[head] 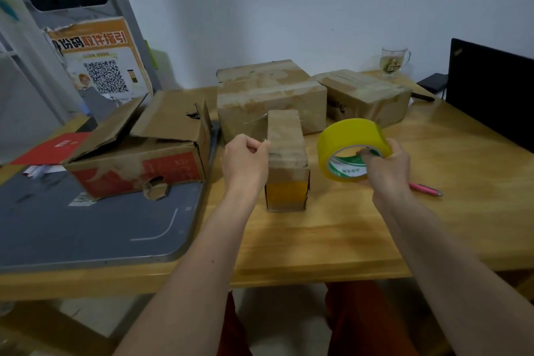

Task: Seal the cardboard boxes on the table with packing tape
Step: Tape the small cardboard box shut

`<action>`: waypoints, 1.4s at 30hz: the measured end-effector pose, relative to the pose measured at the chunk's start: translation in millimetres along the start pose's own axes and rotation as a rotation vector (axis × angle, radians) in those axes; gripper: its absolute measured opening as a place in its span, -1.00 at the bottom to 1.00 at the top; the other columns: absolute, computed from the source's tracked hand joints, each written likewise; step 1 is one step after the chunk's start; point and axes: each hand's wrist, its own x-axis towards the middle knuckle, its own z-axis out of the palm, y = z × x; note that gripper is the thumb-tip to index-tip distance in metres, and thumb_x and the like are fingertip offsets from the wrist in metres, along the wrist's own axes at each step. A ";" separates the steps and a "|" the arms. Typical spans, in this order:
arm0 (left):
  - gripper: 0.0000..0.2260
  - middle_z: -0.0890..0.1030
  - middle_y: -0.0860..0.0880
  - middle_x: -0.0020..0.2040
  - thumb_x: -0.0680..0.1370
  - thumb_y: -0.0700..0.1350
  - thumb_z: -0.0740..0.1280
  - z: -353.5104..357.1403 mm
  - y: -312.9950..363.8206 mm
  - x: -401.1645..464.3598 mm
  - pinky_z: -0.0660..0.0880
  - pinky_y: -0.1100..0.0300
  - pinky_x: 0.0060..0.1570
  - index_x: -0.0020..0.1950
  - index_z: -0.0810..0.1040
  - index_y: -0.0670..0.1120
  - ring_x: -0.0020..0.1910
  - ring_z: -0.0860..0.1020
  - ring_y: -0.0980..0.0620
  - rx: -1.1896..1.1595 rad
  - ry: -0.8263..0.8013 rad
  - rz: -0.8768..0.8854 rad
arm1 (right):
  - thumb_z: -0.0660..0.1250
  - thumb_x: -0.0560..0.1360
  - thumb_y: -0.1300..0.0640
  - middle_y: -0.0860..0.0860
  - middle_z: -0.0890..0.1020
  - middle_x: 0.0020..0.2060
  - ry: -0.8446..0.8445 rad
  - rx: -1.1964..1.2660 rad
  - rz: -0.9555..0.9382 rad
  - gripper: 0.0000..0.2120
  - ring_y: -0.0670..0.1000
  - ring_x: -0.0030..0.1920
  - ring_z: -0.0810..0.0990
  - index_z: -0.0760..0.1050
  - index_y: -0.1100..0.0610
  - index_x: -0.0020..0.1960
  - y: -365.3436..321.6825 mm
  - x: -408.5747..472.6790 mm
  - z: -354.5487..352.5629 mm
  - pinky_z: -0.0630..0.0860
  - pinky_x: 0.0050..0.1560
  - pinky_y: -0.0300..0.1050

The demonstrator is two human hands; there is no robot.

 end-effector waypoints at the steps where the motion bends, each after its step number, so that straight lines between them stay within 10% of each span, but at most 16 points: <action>1: -0.81 0.54 0.05 -0.15 0.61 -0.04 0.33 1.0 -2.8 0.6 0.31 0.30 -0.30 -0.19 0.49 -0.03 -0.16 0.48 0.14 0.024 -0.002 0.004 | 0.30 0.51 0.30 0.11 0.53 -0.21 0.000 -0.021 0.001 -0.77 0.09 -0.18 0.49 0.43 -0.01 -0.20 1.6 0.3 -0.3 0.45 -0.21 0.00; 20: -0.83 0.40 0.01 -0.31 0.68 -0.05 0.12 -2.6 -1.2 11.0 0.10 0.11 -0.44 -0.10 0.31 -0.05 -0.39 0.31 0.04 0.739 0.000 0.306 | 0.34 0.50 0.28 0.12 0.63 -0.05 -0.060 -0.102 0.082 -0.82 0.13 -0.03 0.62 0.50 0.01 -0.04 28.3 -2.9 12.2 0.59 0.03 0.18; 26: -0.73 0.43 -0.01 -0.28 0.67 0.01 0.19 13.3 -21.2 7.7 0.21 0.20 -0.41 -0.10 0.45 -0.15 -0.36 0.38 0.09 0.160 -0.044 -0.063 | 0.35 0.50 0.27 0.13 0.62 -0.04 -0.060 -0.121 0.118 -0.80 0.13 -0.04 0.62 0.51 0.12 0.11 32.4 -3.7 16.6 0.59 0.03 0.23; 32: -0.64 0.36 0.17 -0.19 0.62 0.00 0.33 25.7 -21.4 -3.7 0.29 0.29 -0.35 0.35 0.34 -0.05 -0.25 0.37 0.26 -0.237 0.142 -0.217 | 0.33 0.51 0.28 0.13 0.62 0.00 -0.043 -0.115 0.156 -0.76 0.11 -0.03 0.61 0.50 0.15 0.17 33.8 -6.9 18.8 0.58 0.05 0.22; 42: -0.81 0.47 0.11 -0.02 0.63 -0.22 0.23 40.2 -7.1 -11.0 0.37 0.32 -0.27 0.11 0.49 0.07 -0.09 0.46 0.19 -0.707 0.178 -0.430 | 0.32 0.50 0.30 0.08 0.60 -0.13 -0.038 -0.127 0.144 -0.84 0.12 -0.08 0.62 0.49 0.09 0.03 34.8 -5.8 16.3 0.59 0.02 0.25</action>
